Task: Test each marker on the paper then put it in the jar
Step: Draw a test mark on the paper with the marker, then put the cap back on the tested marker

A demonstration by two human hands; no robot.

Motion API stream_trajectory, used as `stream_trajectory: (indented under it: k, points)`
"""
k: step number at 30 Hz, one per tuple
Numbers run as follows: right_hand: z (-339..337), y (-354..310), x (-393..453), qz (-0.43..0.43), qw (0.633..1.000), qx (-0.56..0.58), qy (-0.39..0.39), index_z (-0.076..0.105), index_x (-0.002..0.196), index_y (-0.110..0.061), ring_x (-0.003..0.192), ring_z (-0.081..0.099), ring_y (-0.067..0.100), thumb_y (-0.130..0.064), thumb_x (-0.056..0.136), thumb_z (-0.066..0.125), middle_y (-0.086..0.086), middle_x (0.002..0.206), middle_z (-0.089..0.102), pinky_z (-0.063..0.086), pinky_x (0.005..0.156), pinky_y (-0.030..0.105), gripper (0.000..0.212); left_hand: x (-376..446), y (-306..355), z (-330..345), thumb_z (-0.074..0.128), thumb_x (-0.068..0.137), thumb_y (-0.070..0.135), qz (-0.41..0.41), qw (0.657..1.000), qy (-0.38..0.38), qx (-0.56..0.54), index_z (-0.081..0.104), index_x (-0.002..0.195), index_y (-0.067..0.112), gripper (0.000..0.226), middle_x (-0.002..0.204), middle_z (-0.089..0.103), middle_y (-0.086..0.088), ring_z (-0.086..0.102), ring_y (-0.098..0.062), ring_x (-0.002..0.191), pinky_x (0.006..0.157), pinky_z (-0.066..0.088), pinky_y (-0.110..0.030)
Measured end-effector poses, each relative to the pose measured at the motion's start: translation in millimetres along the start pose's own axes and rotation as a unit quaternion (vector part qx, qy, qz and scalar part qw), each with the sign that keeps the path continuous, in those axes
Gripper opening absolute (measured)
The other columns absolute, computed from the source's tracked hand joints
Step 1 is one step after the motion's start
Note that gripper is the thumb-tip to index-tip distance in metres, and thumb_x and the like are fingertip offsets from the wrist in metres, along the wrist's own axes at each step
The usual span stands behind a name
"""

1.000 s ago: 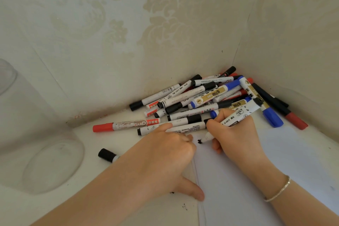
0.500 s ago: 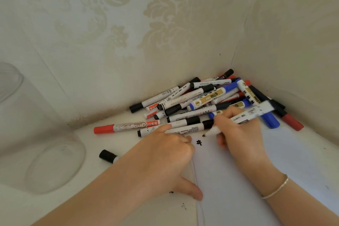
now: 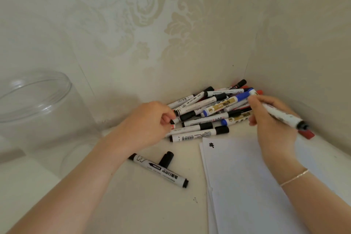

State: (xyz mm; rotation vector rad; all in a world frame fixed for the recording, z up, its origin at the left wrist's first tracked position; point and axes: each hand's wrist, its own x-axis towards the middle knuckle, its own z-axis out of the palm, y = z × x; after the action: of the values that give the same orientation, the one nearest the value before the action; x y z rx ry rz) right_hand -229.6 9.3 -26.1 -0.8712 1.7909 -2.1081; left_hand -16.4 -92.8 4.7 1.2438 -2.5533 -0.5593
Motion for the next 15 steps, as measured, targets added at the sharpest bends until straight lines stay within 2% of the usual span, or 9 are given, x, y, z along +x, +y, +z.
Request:
stream_trajectory:
  k: [2, 4, 6, 8, 10, 12, 13, 15]
  points:
    - [-4.0, -0.6, -0.2, -0.021, 0.999, -0.009, -0.035, 0.068, 0.105, -0.017, 0.079, 0.066, 0.009, -0.017, 0.089, 0.065, 0.006, 0.096, 0.068, 0.054, 0.069, 0.017, 0.017, -6.8, -2.2, -1.3, 0.063, 0.085, 0.015, -0.030, 0.998, -0.035, 0.051, 0.065, 0.084, 0.030, 0.016, 0.077, 0.058, 0.017, 0.058, -0.002, 0.075, 0.060, 0.037, -0.005]
    - [-5.2, -4.0, -4.1, -0.034, 0.996, -0.024, -0.074, 0.066, 0.105, -0.027, 0.090, 0.067, 0.017, -0.016, 0.091, 0.061, 0.003, 0.102, 0.068, 0.056, 0.080, 0.026, 0.018, -15.3, 1.7, -1.5, 0.066, 0.083, 0.028, -0.044, 0.994, -0.064, 0.076, 0.062, 0.075, 0.029, 0.009, 0.075, 0.061, 0.015, 0.059, -0.002, 0.071, 0.064, 0.045, -0.014]
    - [-3.0, -9.3, -8.7, -0.038, 0.991, -0.049, -0.118, 0.067, 0.097, -0.030, 0.087, 0.067, 0.019, -0.018, 0.091, 0.061, -0.001, 0.093, 0.068, 0.055, 0.080, 0.032, 0.014, -23.4, 10.0, 1.2, 0.068, 0.079, 0.047, -0.056, 0.989, -0.093, 0.104, 0.064, 0.078, 0.027, 0.020, 0.081, 0.065, 0.012, 0.063, -0.008, 0.078, 0.072, 0.052, -0.027]
    - [1.0, -14.8, -16.8, -0.029, 0.983, -0.060, -0.173, 0.067, 0.089, -0.026, 0.074, 0.066, 0.013, -0.017, 0.091, 0.060, -0.001, 0.078, 0.068, 0.054, 0.074, 0.028, 0.012, -28.5, 18.1, 6.9, 0.068, 0.075, 0.054, -0.065, 0.978, -0.119, 0.158, 0.065, 0.084, 0.026, 0.029, 0.089, 0.066, 0.010, 0.063, -0.011, 0.084, 0.066, 0.048, -0.027]
    - [5.4, -19.2, -26.4, -0.024, 0.976, -0.049, -0.212, 0.066, 0.086, -0.017, 0.061, 0.063, 0.011, -0.011, 0.091, 0.057, 0.003, 0.065, 0.065, 0.052, 0.066, 0.026, 0.012, -27.3, 21.5, 11.7, 0.069, 0.075, 0.050, -0.057, 0.976, -0.124, 0.169, 0.063, 0.084, 0.027, 0.025, 0.091, 0.066, 0.009, 0.062, -0.011, 0.085, 0.060, 0.042, -0.025]
    - [8.7, -22.7, -35.8, 0.000, 0.973, -0.005, -0.231, 0.061, 0.082, -0.009, 0.053, 0.058, 0.016, -0.004, 0.091, 0.054, 0.006, 0.055, 0.061, 0.053, 0.061, 0.026, 0.012, -24.3, 21.7, 12.2, 0.070, 0.076, 0.045, -0.044, 0.990, -0.110, 0.082, 0.062, 0.080, 0.029, 0.019, 0.084, 0.067, 0.012, 0.063, -0.009, 0.083, 0.064, 0.045, -0.026]
    - [9.6, -25.6, -38.4, 0.016, 0.973, 0.024, -0.228, 0.057, 0.078, -0.007, 0.049, 0.055, 0.018, -0.002, 0.091, 0.053, 0.008, 0.051, 0.058, 0.053, 0.059, 0.027, 0.015, -22.4, 21.7, 12.4, 0.072, 0.078, 0.042, -0.035, 0.995, -0.096, -0.013, 0.063, 0.079, 0.029, 0.016, 0.079, 0.069, 0.012, 0.064, -0.008, 0.081, 0.069, 0.048, -0.028]
    - [10.8, -31.5, -39.8, 0.047, 0.973, 0.085, -0.208, 0.050, 0.068, -0.007, 0.041, 0.049, 0.021, -0.001, 0.092, 0.049, 0.010, 0.045, 0.051, 0.053, 0.057, 0.030, 0.024, -21.4, 24.5, 12.0, 0.073, 0.079, 0.033, -0.027, 0.976, -0.065, -0.205, 0.066, 0.081, 0.027, 0.010, 0.075, 0.072, 0.011, 0.067, -0.007, 0.078, 0.078, 0.050, -0.032]
